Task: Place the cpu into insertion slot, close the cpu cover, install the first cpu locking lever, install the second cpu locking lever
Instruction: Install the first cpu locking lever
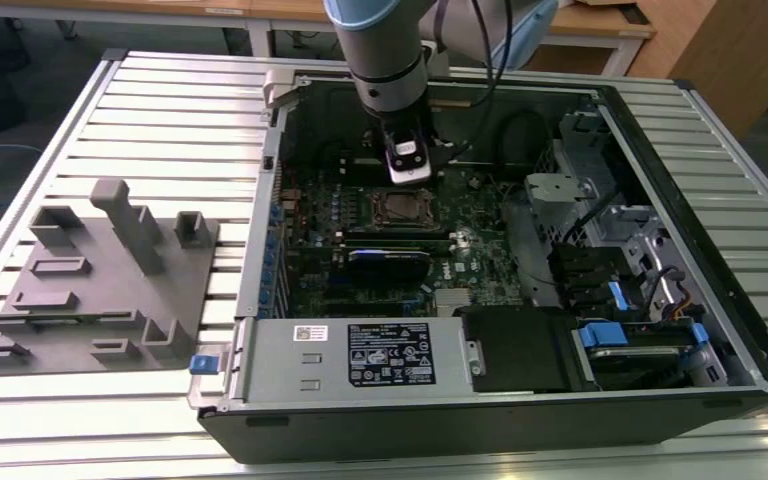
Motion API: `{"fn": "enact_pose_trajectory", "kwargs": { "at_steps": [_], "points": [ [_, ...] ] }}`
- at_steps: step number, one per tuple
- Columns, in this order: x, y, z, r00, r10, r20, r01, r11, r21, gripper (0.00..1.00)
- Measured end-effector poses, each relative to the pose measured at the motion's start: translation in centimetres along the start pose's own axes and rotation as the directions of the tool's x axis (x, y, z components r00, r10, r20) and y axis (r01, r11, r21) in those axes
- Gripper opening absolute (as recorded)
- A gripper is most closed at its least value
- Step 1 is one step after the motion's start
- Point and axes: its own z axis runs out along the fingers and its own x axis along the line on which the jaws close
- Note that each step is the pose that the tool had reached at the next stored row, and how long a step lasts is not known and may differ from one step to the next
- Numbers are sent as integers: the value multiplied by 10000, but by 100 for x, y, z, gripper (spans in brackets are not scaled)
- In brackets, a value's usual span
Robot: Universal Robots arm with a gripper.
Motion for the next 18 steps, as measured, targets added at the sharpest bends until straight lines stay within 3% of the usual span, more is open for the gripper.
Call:
{"fn": "enact_pose_trajectory", "kwargs": {
  "at_steps": [18],
  "points": [
    [1, -11, 59, 10000, -4, 21, 4, 10000, -10, 11]
  ]
}}
